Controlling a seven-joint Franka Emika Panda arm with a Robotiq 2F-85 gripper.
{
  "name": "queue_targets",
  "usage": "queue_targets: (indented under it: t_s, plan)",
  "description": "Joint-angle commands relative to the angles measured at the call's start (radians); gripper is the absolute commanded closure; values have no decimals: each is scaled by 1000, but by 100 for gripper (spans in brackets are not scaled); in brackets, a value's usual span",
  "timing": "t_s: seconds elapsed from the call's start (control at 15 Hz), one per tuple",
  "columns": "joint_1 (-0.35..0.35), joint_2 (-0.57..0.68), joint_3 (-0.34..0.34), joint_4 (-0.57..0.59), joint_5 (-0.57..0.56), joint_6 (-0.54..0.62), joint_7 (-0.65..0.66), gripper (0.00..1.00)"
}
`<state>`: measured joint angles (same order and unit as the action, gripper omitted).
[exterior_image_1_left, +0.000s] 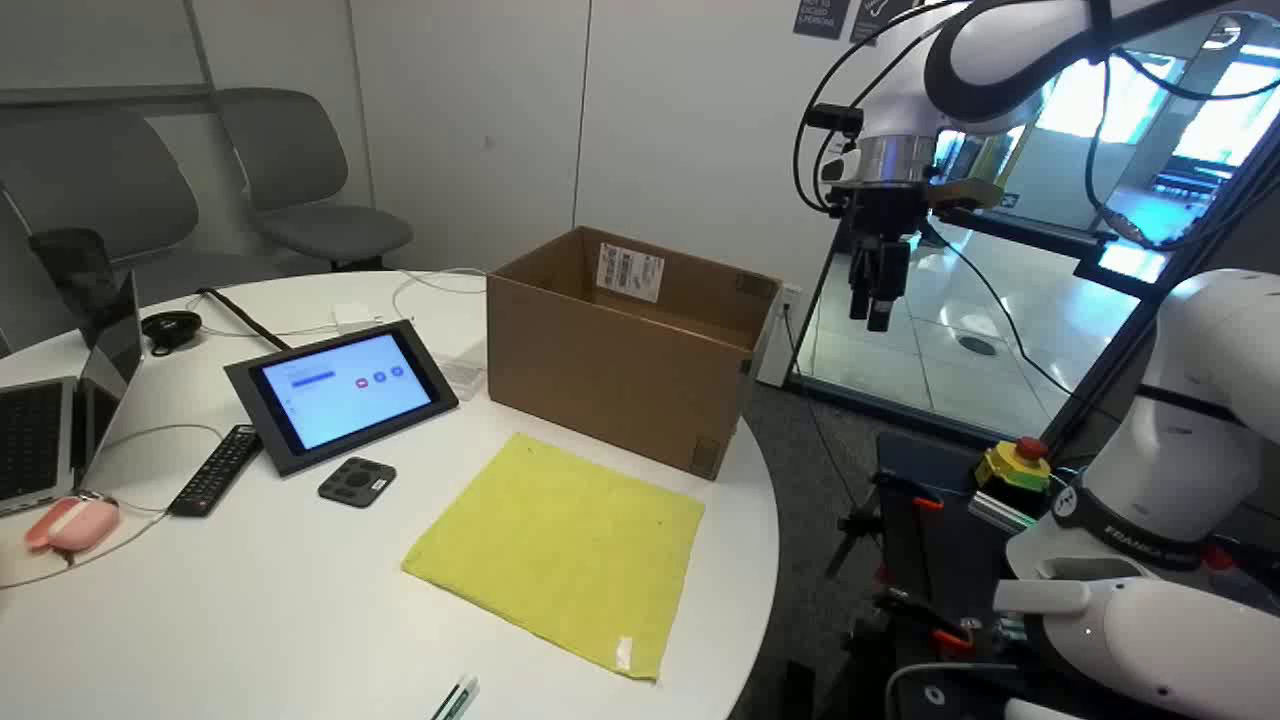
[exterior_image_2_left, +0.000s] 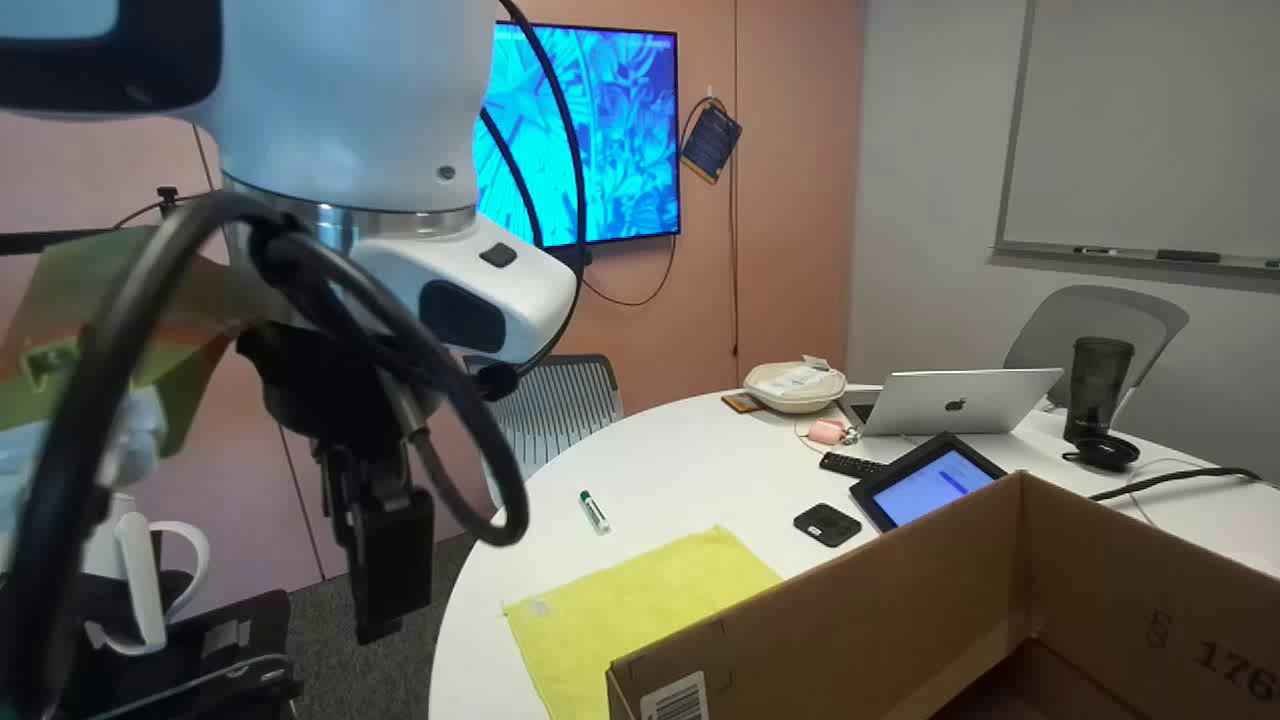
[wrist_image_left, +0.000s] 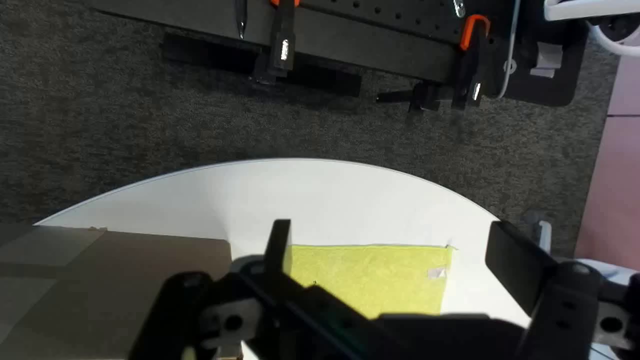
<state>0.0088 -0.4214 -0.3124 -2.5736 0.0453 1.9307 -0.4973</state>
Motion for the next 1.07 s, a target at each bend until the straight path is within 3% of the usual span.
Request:
queue_targets:
  t_s: [0.0,0.2,0.53,1.0]
  plan:
    - [-30,4,29,3,12,-3,-10,0]
    - [-28,9,35,6,11,-1,-7,0]
    - [23,87,119,69,20,39,10,0]
    - [133,369,298,324,65,106,23,0]
